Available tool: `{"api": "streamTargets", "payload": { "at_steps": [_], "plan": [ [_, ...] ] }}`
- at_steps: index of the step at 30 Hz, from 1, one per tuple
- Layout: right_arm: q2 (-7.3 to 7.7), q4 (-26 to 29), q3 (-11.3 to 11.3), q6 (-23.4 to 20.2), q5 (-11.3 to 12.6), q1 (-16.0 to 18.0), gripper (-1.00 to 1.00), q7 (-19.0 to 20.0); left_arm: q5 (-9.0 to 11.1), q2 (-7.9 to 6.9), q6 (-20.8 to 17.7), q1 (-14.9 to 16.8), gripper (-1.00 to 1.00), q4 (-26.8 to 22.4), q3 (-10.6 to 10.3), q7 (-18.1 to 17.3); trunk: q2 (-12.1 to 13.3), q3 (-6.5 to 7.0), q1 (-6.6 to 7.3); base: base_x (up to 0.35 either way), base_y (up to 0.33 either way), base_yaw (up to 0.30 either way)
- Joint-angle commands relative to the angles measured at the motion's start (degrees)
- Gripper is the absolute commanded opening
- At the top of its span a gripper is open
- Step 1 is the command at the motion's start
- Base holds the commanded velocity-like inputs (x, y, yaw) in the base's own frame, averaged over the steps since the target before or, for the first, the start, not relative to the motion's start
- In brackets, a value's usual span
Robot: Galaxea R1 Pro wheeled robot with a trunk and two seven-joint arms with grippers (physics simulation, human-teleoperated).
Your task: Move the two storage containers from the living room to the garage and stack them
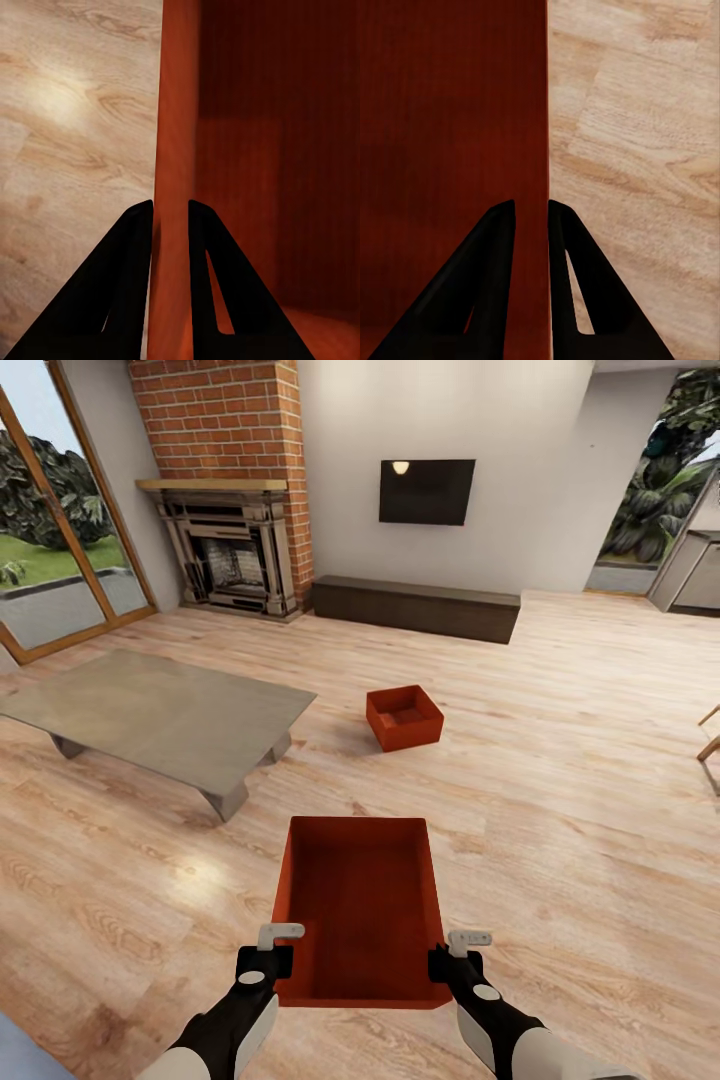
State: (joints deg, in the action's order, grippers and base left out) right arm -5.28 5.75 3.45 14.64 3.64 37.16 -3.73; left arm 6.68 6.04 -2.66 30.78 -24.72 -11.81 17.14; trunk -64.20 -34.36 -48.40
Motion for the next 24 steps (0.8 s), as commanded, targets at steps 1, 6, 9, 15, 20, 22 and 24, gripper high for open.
{"api": "streamTargets", "payload": {
  "at_steps": [1, 6, 9, 15, 20, 22, 24],
  "plan": [
    [0.01, -0.1, -0.3, 0.2, 0.6, 0.0, -1.0, 0.0, 4.4, -0.07, -0.3, 0.1, -1.0, -0.6, 0.1, 0.7, 0.0, 0.05, 0.0, 0.0, 0.0, 0.0],
    [0.01, -0.1, -0.3, 0.2, 0.6, 0.0, -1.0, 0.0, 4.4, -0.07, -0.3, 0.1, -1.0, -0.6, 0.1, 0.7, 0.0, 0.51, 0.0, 0.0, 0.0, 0.0],
    [0.01, -0.1, -0.3, 0.2, 0.6, 0.0, -1.0, 0.0, 4.5, -0.07, -0.3, 0.1, -1.0, -0.6, 0.1, 0.7, 0.0, 0.79, 0.0, 0.0, 0.0, 0.0],
    [0.01, -0.1, -0.3, 0.2, 0.6, 0.0, -1.0, 0.0, 4.4, -0.07, -0.3, 0.1, -1.0, -0.6, 0.1, 0.7, 0.0, 1.35, 0.0, 0.0, 0.0, 0.0],
    [0.01, -0.1, -0.3, 0.2, 0.6, 0.0, -1.0, 0.0, 4.4, -0.07, -0.3, 0.1, -1.0, -0.6, 0.1, 0.7, 0.0, 1.82, 0.0, 0.0, 0.0, 0.0],
    [0.01, -0.1, -0.3, 0.1, 0.6, 0.0, -1.0, 0.0, 4.4, -0.07, -0.3, 0.1, -1.0, -0.6, 0.1, 0.7, 0.0, 2.01, 0.0, 0.0, 0.0, 0.0],
    [0.01, -0.1, -0.3, 0.2, 0.6, 0.0, -1.0, 0.0, 4.4, -0.07, -0.3, 0.1, -1.0, -0.6, 0.1, 0.7, 0.0, 2.19, 0.0, 0.0, 0.0, 0.0]
  ]
}}
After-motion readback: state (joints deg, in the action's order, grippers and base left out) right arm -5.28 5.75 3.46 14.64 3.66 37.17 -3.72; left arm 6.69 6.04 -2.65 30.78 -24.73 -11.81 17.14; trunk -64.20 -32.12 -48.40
